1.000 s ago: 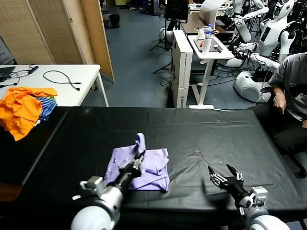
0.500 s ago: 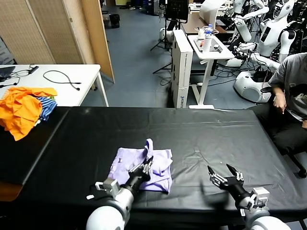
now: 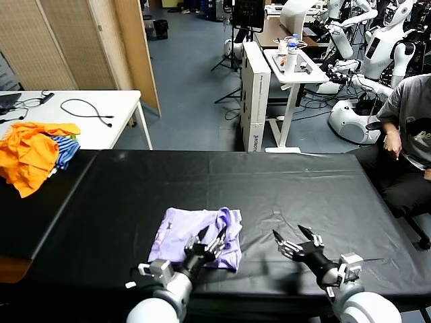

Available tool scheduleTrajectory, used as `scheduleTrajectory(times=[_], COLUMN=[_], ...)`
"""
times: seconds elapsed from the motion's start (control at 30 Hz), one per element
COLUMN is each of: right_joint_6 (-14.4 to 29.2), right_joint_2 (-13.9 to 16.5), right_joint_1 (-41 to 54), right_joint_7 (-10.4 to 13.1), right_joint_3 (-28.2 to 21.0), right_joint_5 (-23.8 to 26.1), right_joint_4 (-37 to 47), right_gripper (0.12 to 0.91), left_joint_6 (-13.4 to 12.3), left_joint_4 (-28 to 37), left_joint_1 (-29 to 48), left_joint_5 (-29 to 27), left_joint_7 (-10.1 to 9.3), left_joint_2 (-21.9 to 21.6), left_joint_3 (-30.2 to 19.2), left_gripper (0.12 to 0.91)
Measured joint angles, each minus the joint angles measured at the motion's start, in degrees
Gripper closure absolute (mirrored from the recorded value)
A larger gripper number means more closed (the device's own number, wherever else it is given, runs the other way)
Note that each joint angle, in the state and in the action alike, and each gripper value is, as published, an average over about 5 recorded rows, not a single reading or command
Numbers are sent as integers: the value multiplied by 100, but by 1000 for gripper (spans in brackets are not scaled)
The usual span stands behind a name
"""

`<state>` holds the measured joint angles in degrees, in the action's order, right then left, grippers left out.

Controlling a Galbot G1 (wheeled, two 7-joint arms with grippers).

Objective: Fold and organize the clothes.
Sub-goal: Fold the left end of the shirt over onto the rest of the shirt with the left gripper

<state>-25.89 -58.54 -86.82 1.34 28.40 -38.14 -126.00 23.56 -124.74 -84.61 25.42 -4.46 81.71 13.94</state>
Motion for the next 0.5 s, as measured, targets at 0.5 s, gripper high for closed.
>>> scheduleTrajectory(times=[0.5], right_joint_6=[-410], right_joint_2=[-91], right_joint_1=[1766], right_joint_7=[233], right_joint_3=[-2090], right_joint_5=[399], right_joint_4=[655], right_gripper=[118], left_joint_6=[-153], left_joint_4=[-382], left_joint_1=[-412], left_joint_5=[-313], left_joint_7=[-70], left_joint_2=[-292], left_joint_3=[1605], left_gripper=[123])
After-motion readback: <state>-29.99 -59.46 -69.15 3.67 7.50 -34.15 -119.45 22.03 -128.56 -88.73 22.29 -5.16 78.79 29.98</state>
